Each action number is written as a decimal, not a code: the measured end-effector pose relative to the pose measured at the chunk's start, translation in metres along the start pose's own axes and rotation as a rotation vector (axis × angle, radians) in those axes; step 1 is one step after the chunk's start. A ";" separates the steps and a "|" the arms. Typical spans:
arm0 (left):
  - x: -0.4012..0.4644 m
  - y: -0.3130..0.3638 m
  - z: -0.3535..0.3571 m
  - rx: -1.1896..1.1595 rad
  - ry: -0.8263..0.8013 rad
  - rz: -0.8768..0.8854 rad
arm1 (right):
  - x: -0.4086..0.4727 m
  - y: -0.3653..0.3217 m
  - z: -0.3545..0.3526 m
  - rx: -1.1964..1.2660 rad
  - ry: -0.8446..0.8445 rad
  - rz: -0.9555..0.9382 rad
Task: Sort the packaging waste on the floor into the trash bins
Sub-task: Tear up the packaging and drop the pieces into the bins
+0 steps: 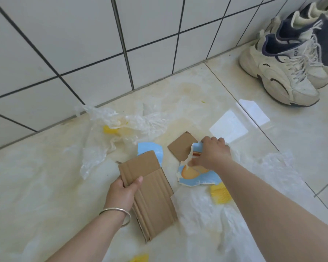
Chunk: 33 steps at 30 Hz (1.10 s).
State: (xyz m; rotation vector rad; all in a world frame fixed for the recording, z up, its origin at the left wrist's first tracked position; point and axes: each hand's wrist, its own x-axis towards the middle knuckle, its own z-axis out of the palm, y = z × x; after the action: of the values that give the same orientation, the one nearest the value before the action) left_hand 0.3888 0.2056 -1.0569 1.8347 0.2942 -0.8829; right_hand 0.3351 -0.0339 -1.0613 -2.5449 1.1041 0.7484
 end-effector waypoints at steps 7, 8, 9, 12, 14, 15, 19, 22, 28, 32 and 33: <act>-0.008 0.004 -0.003 -0.037 0.029 -0.004 | -0.018 -0.002 0.001 0.301 -0.006 0.027; -0.010 0.005 -0.005 -0.043 0.040 0.004 | -0.023 -0.001 -0.003 0.353 0.034 0.033; -0.013 0.007 -0.008 -0.044 0.052 0.015 | -0.028 0.001 -0.008 0.409 0.082 0.049; -0.027 0.014 -0.017 -0.069 0.082 0.056 | -0.049 0.010 -0.027 0.675 0.264 0.108; -0.038 0.020 -0.024 -0.083 0.106 0.100 | -0.066 0.017 -0.043 0.897 0.395 0.115; -0.045 0.022 -0.029 -0.086 0.121 0.125 | -0.075 0.018 -0.049 1.002 0.438 0.104; -0.084 0.030 -0.054 -0.091 0.139 0.227 | -0.130 0.005 -0.058 1.235 0.304 -0.037; -0.120 0.033 -0.079 -0.073 0.074 0.275 | -0.186 -0.025 -0.052 1.294 0.037 -0.199; -0.203 0.037 -0.140 -0.068 -0.107 0.376 | -0.297 -0.094 -0.045 1.231 -0.092 -0.354; -0.259 0.035 -0.186 -0.108 -0.134 0.422 | -0.369 -0.125 -0.046 1.229 -0.033 -0.362; -0.274 0.033 -0.199 -0.129 -0.135 0.425 | -0.388 -0.132 -0.047 1.218 -0.011 -0.364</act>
State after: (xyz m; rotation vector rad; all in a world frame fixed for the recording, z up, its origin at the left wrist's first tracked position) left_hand 0.3028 0.4190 -0.8064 1.6252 -0.1206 -0.6677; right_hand 0.2254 0.2677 -0.8020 -1.5743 0.6879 -0.0616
